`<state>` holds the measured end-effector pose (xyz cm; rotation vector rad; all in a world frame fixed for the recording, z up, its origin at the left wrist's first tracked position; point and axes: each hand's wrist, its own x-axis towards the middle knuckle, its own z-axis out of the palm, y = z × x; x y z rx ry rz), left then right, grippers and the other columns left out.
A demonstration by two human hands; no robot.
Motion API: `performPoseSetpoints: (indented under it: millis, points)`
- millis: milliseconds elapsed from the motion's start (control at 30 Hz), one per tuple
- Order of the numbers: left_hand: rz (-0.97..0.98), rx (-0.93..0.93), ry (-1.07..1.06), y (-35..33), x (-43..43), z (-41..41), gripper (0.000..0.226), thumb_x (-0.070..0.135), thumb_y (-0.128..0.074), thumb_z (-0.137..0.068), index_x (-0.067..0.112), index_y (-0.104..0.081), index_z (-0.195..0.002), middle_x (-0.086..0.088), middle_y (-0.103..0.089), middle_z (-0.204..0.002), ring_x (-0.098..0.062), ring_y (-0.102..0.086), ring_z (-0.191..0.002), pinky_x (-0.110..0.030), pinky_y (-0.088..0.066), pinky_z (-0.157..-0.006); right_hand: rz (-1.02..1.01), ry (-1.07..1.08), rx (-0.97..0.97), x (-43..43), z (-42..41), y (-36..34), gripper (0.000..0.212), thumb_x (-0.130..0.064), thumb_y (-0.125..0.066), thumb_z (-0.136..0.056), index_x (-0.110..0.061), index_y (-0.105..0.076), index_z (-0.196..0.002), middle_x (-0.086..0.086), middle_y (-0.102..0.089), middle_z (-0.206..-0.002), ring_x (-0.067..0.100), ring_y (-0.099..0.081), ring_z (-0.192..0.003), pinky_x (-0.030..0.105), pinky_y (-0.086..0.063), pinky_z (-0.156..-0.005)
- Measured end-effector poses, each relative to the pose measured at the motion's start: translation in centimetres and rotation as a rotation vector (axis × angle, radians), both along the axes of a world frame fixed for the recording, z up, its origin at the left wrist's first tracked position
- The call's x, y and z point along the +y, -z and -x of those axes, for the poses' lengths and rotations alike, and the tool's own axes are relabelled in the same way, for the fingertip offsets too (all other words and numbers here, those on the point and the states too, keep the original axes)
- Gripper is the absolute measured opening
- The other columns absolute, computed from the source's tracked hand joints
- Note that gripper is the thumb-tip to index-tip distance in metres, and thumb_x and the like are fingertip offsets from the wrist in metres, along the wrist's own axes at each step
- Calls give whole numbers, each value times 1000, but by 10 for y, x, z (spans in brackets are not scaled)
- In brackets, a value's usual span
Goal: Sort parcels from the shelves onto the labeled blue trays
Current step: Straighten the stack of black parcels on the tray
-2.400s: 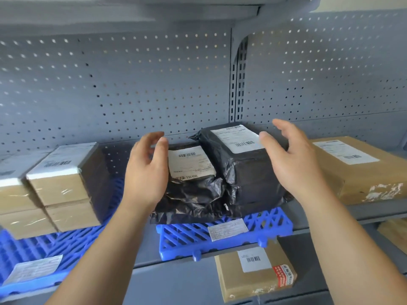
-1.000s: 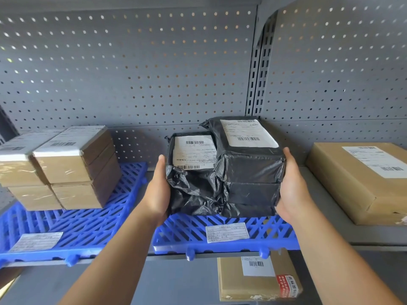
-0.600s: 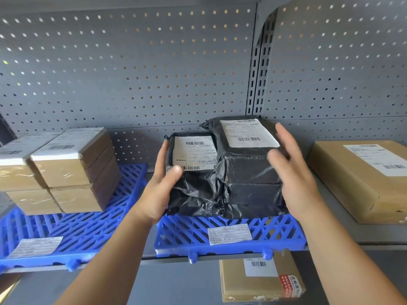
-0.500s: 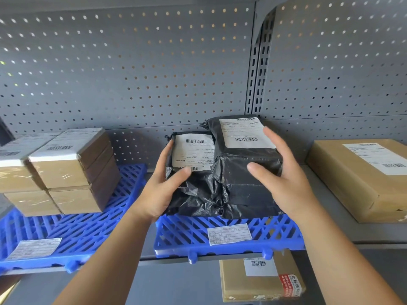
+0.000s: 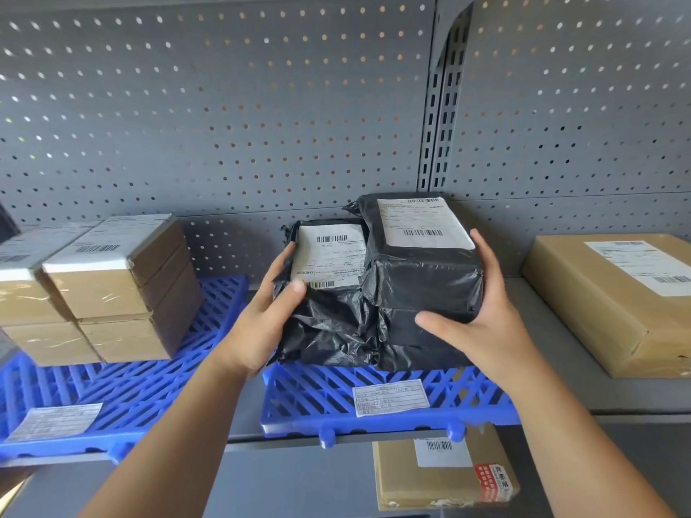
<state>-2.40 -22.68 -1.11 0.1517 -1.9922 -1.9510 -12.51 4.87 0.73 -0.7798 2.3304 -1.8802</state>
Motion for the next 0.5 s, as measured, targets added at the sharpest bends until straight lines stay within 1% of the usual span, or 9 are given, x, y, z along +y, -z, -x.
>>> performPoseSetpoints:
  millis: [33,67,100,167,233,300,367,433,500]
  points:
    - [21,-4,44,3,0,-3,97,58,-81,-74,45,-31,-155,11,-58,-146,-13,-55,-135,-38,-49,-108,-30,-11,-21,3,2,2,112,-20,-90,-72,-62,-18,-149,-43,-60,-119,-18,-60,-106,10,-47,-83]
    - [58,-15,80,5,0,-5,110,52,-87,-70,39,-23,-159,12,-57,-147,-11,-55,-135,-32,-50,-105,-58,-16,-35,4,4,3,112,-21,-91,-71,-60,-21,-149,-42,-62,-117,-18,-61,-104,11,-47,-85]
    - [104,-28,103,7,1,-7,116,41,-91,-70,35,-18,-160,13,-57,-147,-10,-54,-135,-27,-50,-103,-84,-20,-43,5,6,3,109,-22,-92,-70,-58,-25,-148,-40,-64,-115,-16,-62,-104,16,-48,-90]
    - [186,-76,121,8,2,-9,117,14,-90,-72,31,-16,-161,15,-60,-143,-6,-57,-131,-21,-50,-103,-112,-35,-63,5,10,2,100,-22,-93,-69,-51,-35,-146,-35,-68,-113,-12,-65,-104,27,-50,-98]
    - [272,-112,90,8,3,-9,117,1,-91,-71,26,-19,-160,19,-64,-135,-3,-59,-127,-18,-49,-103,-116,-44,-71,5,13,2,96,-21,-93,-69,-48,-39,-144,-33,-69,-111,-10,-66,-103,29,-51,-98]
    - [344,-116,46,9,3,-7,108,4,-89,-72,19,-26,-158,25,-65,-128,1,-60,-123,-11,-48,-97,-114,-39,-67,4,14,3,93,-22,-93,-69,-47,-41,-142,-33,-70,-109,-10,-66,-101,26,-50,-95]
    - [365,-118,11,9,4,-5,101,10,-89,-73,14,-30,-156,28,-66,-124,3,-61,-120,-7,-46,-93,-119,-32,-66,4,15,4,87,-24,-94,-68,-48,-44,-135,-31,-70,-107,-9,-67,-99,25,-51,-92]
    - [374,-109,-17,9,5,-4,97,11,-88,-75,16,-33,-154,27,-67,-123,3,-62,-119,-8,-47,-94,-115,-38,-79,4,16,6,76,-23,-93,-68,-48,-49,-124,-29,-72,-107,-7,-68,-100,27,-52,-93]
    - [393,-108,-46,10,4,-3,93,13,-87,-77,17,-34,-154,27,-67,-123,2,-62,-119,-14,-48,-100,-113,-50,-84,4,18,7,70,-22,-93,-69,-50,-52,-118,-27,-72,-108,-5,-68,-101,28,-52,-93]
